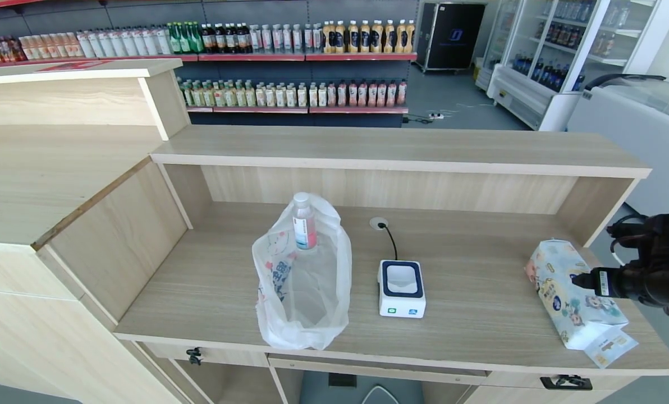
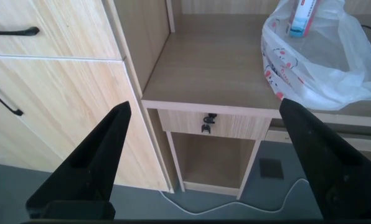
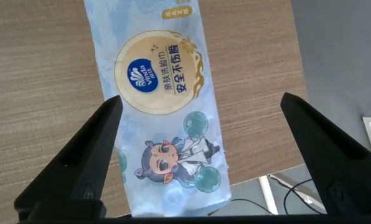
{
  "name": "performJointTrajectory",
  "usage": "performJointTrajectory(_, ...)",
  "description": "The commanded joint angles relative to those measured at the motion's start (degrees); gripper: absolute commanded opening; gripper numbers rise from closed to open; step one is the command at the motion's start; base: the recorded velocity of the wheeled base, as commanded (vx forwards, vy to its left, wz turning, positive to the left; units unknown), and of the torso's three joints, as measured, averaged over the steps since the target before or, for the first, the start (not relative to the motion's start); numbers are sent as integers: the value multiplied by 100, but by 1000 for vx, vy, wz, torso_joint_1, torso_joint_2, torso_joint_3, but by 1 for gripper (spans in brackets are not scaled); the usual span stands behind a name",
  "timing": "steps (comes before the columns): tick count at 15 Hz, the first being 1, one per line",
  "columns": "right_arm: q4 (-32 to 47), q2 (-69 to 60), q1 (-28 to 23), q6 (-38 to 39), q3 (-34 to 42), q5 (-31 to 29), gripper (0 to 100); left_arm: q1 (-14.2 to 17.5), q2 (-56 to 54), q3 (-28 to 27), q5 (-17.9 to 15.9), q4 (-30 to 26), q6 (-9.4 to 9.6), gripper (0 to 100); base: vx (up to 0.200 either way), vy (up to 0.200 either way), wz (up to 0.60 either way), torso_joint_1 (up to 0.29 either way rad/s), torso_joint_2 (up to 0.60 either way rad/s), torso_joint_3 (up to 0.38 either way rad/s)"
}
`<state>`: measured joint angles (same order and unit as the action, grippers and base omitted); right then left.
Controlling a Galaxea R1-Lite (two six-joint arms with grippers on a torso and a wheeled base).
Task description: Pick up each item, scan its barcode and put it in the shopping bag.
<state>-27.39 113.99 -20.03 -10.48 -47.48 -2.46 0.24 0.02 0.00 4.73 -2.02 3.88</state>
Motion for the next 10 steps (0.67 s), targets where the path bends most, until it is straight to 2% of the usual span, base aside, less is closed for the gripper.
performJointTrajectory(1,-161,343,175,-6,152,0,100,2,-2,0,2,0,-1,100,0,0,0,0,0,0)
performJointTrajectory(10,-785,967,298,-6,301,-17,100,2,-2,0,2,0,-1,100,0,0,0,0,0,0)
